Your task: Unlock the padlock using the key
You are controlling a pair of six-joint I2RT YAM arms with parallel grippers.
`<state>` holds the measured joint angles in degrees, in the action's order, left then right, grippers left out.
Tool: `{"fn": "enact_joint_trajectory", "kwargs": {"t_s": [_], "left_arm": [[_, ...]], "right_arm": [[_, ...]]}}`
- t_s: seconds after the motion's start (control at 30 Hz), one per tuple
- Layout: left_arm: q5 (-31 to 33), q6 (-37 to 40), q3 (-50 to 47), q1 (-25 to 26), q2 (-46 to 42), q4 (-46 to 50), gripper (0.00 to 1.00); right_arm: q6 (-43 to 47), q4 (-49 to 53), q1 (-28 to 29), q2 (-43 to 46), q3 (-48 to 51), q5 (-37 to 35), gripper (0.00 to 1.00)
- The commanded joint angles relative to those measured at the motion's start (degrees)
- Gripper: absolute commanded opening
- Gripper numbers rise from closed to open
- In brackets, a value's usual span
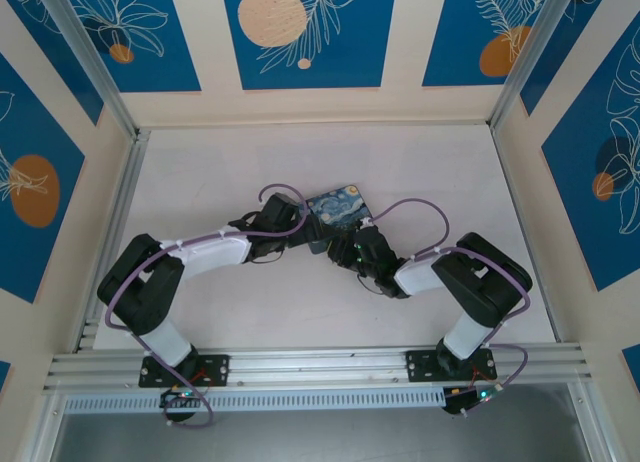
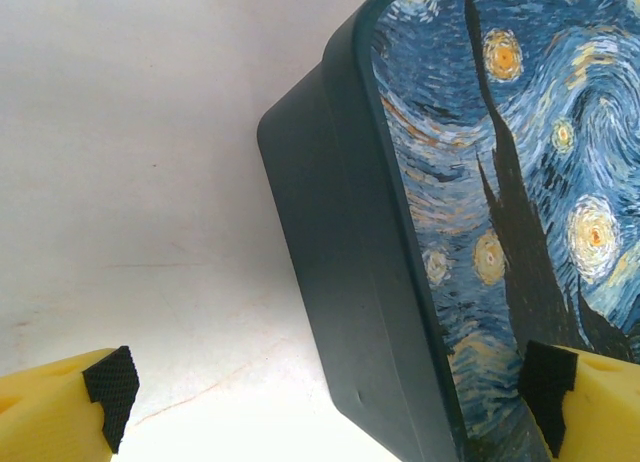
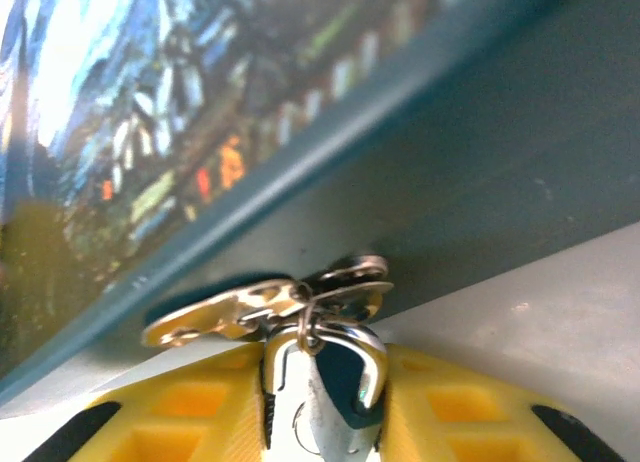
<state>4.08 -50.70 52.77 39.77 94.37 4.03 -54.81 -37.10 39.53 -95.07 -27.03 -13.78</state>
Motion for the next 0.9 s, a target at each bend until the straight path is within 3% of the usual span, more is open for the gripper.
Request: {"fn": "enact_joint_trajectory", "kwargs": {"t_s": [0.0, 0.3, 0.5, 0.67, 0.77, 0.87], "left_arm": [[-0.82, 0.73, -2.57, 0.48, 3.94, 9.36, 1.0], [-0.91, 0.71, -2.16, 0.45, 4.16, 9.63, 1.0], [-0.82, 0.81, -1.97, 0.42, 4.17, 9.87, 1.0], [-0.79, 0.79, -1.83, 0.46, 4.29, 10.07, 1.0], [-0.68, 0.69, -1.8, 0.48, 4.45, 10.19, 1.0], [-0.59, 0.48, -2.05, 0.48, 4.64, 10.26, 1.0]], "right_arm": [[0.02, 5.1, 0.2, -3.11, 2.11, -1.73, 0.31], [3.33, 3.25, 0.53, -2.16, 4.2, 0.63, 0.31], [5.41, 6.06, 1.33, -1.62, 3.69, -0.1, 0.2], [5.55, 6.47, 1.41, -1.72, 3.7, -0.37, 0.17], [5.51, 6.45, 1.42, -1.49, 3.78, -0.08, 0.02], [5.16, 6.26, 1.43, -1.07, 4.13, -0.01, 0.0]]}}
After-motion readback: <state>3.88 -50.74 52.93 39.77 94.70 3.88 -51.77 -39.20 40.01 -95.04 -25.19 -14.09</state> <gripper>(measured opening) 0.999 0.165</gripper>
